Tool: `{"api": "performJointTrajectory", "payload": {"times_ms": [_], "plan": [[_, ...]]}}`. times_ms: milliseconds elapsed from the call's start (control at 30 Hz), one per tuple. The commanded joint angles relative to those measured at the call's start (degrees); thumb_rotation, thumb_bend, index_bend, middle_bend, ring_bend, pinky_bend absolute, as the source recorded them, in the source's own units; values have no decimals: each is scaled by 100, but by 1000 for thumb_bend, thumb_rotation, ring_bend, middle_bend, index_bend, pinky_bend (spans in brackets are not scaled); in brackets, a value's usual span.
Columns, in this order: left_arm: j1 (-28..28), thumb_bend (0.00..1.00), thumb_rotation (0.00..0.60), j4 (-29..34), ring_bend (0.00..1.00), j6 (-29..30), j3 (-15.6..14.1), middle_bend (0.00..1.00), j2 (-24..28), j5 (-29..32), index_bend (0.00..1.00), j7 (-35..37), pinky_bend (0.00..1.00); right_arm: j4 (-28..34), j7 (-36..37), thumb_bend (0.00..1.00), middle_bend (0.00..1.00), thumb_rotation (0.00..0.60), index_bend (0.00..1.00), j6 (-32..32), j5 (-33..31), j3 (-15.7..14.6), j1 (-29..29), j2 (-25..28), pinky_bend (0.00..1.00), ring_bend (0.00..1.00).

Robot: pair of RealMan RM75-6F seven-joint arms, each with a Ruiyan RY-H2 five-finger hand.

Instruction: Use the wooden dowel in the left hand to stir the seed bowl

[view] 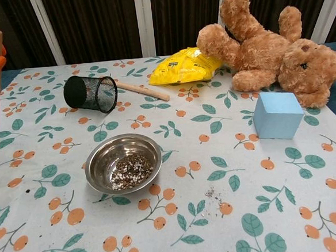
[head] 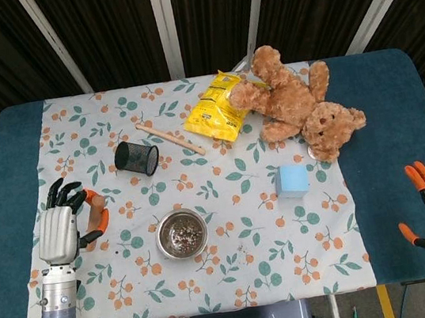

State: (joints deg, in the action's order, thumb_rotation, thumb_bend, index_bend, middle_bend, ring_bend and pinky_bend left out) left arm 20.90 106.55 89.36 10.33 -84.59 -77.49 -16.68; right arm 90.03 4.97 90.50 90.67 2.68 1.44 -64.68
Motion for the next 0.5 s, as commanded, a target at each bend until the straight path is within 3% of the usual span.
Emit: {"api": "performJointTrajectory", "payload": {"times_ms": [33, 500], "plan": [[30, 1000, 600, -6, 226, 97, 58, 682, -61, -362, 589, 339, 99, -1, -7, 299, 0, 600, 0, 0, 0, 0, -1, 1, 0, 0], [556, 1000, 600, 141, 226, -133, 483, 682, -705, -771, 589, 466, 99, -18, 17, 298, 0, 600, 0, -38, -73, 30, 8, 6, 0, 0]]}}
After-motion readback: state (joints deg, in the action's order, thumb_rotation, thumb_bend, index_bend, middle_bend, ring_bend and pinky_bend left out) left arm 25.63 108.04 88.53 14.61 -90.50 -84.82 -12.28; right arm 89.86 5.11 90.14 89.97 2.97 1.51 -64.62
